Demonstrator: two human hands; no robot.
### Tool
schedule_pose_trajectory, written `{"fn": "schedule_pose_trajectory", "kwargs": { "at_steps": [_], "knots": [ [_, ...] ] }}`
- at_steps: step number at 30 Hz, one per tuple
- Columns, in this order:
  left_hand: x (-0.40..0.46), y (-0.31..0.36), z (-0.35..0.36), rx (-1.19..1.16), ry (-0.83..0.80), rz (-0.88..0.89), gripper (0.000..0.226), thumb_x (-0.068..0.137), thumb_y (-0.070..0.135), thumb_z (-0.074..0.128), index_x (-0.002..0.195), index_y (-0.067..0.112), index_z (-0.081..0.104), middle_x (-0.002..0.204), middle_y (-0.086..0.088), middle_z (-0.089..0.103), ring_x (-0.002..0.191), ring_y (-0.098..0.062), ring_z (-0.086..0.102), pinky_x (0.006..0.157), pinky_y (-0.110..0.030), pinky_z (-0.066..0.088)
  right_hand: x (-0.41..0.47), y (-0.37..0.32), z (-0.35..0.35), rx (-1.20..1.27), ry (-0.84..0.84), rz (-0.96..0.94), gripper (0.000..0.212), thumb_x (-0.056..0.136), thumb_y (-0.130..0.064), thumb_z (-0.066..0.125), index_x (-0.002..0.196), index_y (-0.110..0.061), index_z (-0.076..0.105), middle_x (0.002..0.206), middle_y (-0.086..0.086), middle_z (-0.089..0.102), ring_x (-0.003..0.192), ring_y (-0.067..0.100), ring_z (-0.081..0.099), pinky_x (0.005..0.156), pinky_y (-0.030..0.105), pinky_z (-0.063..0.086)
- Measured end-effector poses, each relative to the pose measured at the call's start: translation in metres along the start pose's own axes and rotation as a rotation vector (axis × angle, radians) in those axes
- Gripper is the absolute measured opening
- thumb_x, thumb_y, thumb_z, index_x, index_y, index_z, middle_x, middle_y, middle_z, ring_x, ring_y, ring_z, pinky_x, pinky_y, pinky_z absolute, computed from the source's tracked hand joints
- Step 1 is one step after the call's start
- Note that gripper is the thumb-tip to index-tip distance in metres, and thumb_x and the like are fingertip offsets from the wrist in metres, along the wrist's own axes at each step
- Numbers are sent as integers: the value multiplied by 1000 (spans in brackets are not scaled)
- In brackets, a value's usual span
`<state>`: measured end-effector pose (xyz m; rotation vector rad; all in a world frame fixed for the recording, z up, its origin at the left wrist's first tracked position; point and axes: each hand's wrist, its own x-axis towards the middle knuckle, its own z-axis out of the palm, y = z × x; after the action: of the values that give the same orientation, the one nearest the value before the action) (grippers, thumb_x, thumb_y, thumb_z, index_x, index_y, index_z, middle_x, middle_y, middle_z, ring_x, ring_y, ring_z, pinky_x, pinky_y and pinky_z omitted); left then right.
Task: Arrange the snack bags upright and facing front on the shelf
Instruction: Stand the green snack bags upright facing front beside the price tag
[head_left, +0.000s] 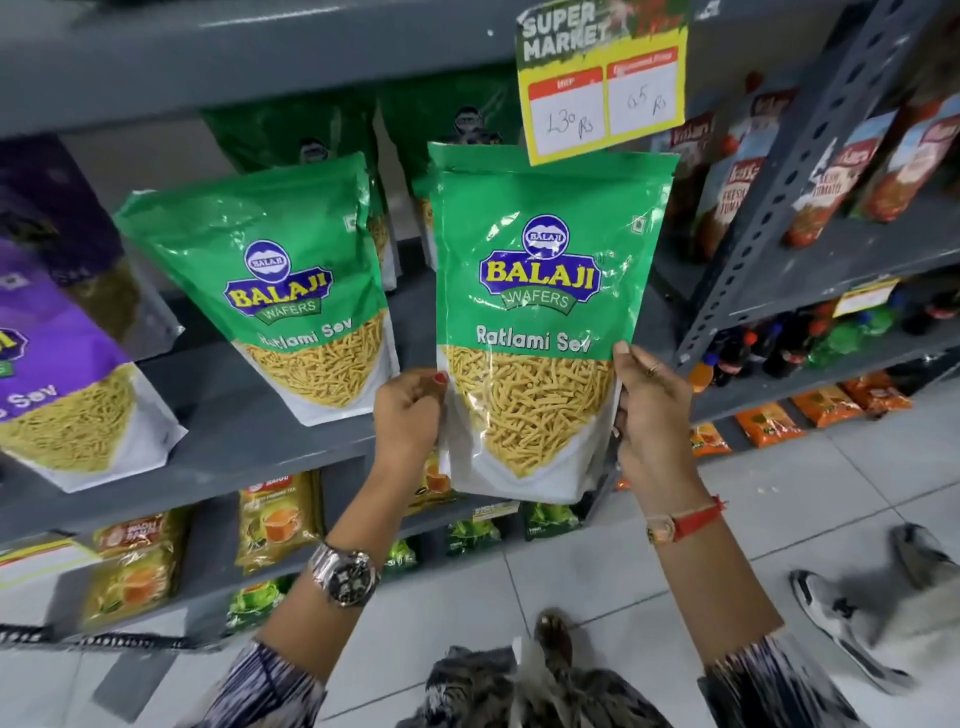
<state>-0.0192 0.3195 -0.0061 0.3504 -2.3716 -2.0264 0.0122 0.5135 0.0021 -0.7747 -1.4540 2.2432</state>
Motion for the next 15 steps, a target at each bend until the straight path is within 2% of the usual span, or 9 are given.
{"fn": "schedule_pose_trajectory", "kwargs": {
  "at_steps": [2, 5, 7, 8, 10, 12, 15],
  "knots": [
    [13, 3, 8, -19, 40, -22, 22, 91, 8, 46, 102, 2, 64, 62, 0, 54, 57, -14, 45, 56, -26, 37, 15, 0, 11, 17, -35, -27, 15, 86, -13, 61, 80, -23, 69, 98, 8, 69, 115, 36, 60, 105, 52, 44],
    [38, 5, 22, -87, 73, -76, 23, 91, 7, 46, 103, -1, 63, 68, 1, 53, 62, -12, 47, 57, -20, 41, 47, 2, 30, -5, -76, -45, 11, 88, -14, 59, 87, -19, 69, 97, 6, 71, 112, 35, 62, 103, 53, 45],
    [58, 5, 31, -138, 101, -115, 23, 90, 5, 46, 104, -4, 62, 75, -5, 55, 71, -17, 50, 69, -26, 45, 69, 2, 43, -3, -137, -71, 14, 90, -12, 57, 85, -18, 68, 79, -6, 75, 95, 23, 68, 96, 44, 52],
    [69, 7, 35, -151, 109, -121, 23, 90, 5, 47, 104, -6, 61, 83, -8, 56, 78, -22, 52, 76, -31, 45, 78, 1, 50, 12, -174, -82, 17, 91, -11, 55, 83, -18, 67, 69, -10, 75, 83, 13, 70, 87, 36, 56],
    [89, 9, 42, -174, 133, -113, 22, 90, 4, 46, 103, -6, 60, 91, -11, 56, 86, -23, 50, 79, -36, 42, 94, -2, 61, 26, -231, -92, 19, 92, -8, 52, 81, -16, 64, 61, -15, 73, 65, 0, 68, 67, 21, 56],
    [107, 14, 48, -214, 161, -105, 18, 90, 1, 45, 98, 0, 61, 93, -13, 57, 86, -23, 50, 79, -36, 42, 112, -1, 69, 24, -285, -97, 15, 93, -10, 50, 86, -13, 63, 62, -16, 73, 63, -3, 67, 59, 16, 54],
    [123, 13, 52, -233, 159, -67, 16, 90, -3, 44, 88, 8, 56, 94, -15, 56, 84, -23, 51, 77, -35, 42, 130, 6, 74, -24, -324, -79, 21, 94, -14, 49, 108, -3, 61, 70, -14, 75, 69, 0, 69, 63, 19, 54]
  ]
}}
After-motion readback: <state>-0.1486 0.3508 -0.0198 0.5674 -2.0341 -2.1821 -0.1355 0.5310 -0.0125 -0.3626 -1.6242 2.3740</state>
